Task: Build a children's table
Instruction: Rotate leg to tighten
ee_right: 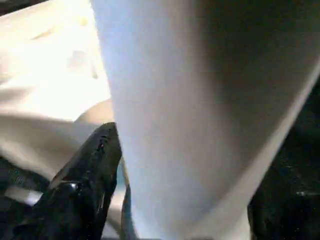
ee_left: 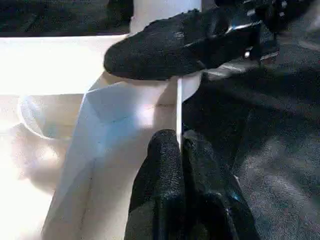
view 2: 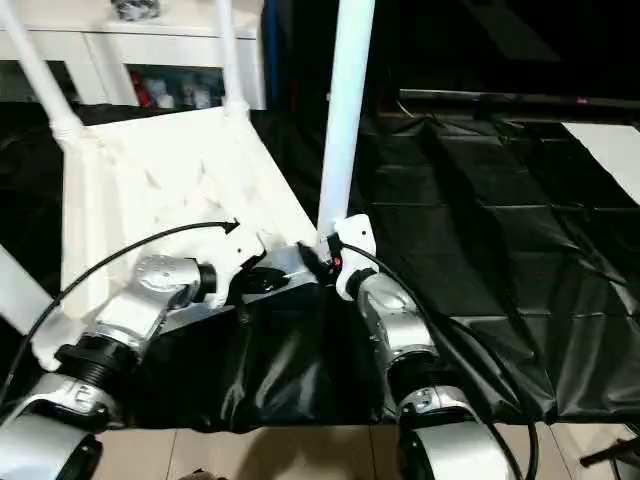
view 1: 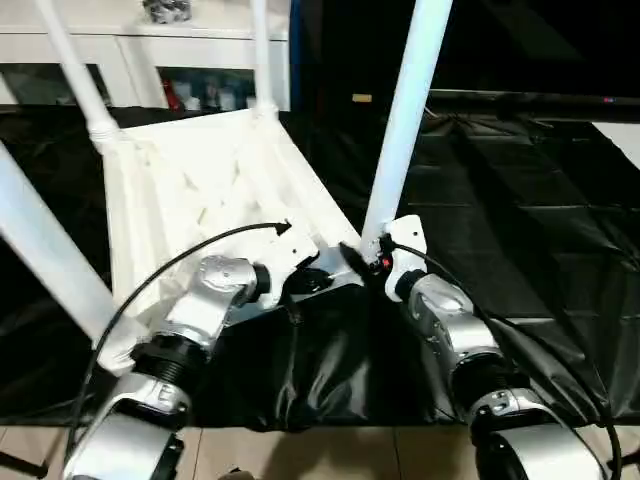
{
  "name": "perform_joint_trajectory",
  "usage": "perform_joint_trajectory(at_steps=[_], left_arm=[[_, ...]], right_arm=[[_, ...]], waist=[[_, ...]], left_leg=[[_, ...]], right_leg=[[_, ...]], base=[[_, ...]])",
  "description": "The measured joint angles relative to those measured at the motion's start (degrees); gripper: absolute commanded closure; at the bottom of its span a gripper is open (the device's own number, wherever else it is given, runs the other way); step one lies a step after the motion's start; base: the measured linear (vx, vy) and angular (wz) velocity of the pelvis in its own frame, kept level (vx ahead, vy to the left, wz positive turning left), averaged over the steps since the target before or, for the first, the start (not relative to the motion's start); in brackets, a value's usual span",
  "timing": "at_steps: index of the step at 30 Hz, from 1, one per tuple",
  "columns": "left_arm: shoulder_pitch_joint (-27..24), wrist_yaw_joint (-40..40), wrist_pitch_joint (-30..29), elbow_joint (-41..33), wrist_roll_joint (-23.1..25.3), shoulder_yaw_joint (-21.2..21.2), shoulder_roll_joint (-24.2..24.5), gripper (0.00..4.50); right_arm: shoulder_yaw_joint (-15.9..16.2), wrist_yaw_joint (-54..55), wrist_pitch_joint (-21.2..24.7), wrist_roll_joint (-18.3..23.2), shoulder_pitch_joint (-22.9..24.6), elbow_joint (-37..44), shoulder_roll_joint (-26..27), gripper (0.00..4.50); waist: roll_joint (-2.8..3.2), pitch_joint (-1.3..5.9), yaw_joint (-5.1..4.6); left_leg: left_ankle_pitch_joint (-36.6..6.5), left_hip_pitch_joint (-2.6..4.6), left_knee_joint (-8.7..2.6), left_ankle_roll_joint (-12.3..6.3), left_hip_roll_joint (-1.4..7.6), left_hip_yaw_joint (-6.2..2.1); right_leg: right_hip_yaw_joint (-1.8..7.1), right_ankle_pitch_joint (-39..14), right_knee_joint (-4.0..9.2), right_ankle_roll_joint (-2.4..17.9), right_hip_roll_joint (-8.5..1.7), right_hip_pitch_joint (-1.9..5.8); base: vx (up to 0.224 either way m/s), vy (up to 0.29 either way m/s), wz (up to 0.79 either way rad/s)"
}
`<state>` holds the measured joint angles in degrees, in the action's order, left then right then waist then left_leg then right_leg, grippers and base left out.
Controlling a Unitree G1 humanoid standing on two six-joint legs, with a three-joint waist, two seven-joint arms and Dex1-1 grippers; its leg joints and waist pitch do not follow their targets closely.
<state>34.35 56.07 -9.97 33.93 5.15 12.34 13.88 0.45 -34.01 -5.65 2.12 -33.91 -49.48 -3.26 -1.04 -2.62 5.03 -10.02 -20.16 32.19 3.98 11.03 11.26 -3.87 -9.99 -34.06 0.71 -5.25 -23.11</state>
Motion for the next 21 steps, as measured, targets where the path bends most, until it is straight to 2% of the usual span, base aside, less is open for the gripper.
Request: perform_joint_trajectory(at_steps=[4, 12, 14, 17, 21], left_arm=[[-0.75, 5.11, 0.66, -1.38, -1.05, 0.27, 2.55, 4.5], [-1.27, 14.34, 2.06, -2.25, -2.75, 1.8, 6.19, 4.5], [-1.28, 16.43, 2.36, -2.25, -3.12, 2.17, 7.09, 4.5], [-1.28, 18.09, 2.67, -2.25, -3.21, 2.45, 7.67, 4.5], [-1.28, 20.57, 3.25, -2.25, -3.29, 2.62, 8.71, 4.5]], right_arm=[[2.49, -11.85, 0.01, 0.65, 1.11, 2.37, -3.86, 0.82], [6.39, -29.87, 0.64, 2.07, 2.57, 5.95, -9.1, 0.82], [6.92, -33.34, 1.52, 2.31, 2.59, 6.54, -9.68, 0.82], [7.54, -35.81, 1.81, 2.5, 2.58, 6.77, -10.24, 1.1], [8.89, -37.68, 2.43, 2.44, 2.58, 7.83, -10.73, 1.24]], waist=[[0.02, -0.01, 0.19], [0.14, -0.09, 2.17], [0.14, -0.09, 2.51], [0.14, -0.09, 3.03], [0.13, -0.09, 3.22]], left_leg=[[-0.02, -0.08, -0.08, -0.03, 0.09, 0.01], [-0.01, -0.07, 0.04, -0.02, 0.19, 0.13], [-0.01, -0.08, 0.1, -0.02, 0.19, 0.14], [-0.01, -0.07, 0.1, -0.02, 0.19, 0.14], [-0.01, -0.05, 0.07, -0.02, 0.19, 0.14]], right_leg=[[-0.07, -0.08, 0.0, -0.02, 0.06, -0.08], [-0.09, -0.09, -0.05, 0.0, 0.04, -0.01], [-0.07, -0.08, -0.07, 0.01, 0.03, 0.01], [-0.07, -0.08, -0.09, 0.01, 0.03, 0.01], [-0.08, -0.09, -0.09, 0.0, 0.03, 0.01]], base=[[0.0, 0.0, 0.0], [0.0, 0.0, 0.0], [0.0, 0.0, 0.0], [0.0, 0.0, 0.0], [0.0, 0.0, 0.0]])
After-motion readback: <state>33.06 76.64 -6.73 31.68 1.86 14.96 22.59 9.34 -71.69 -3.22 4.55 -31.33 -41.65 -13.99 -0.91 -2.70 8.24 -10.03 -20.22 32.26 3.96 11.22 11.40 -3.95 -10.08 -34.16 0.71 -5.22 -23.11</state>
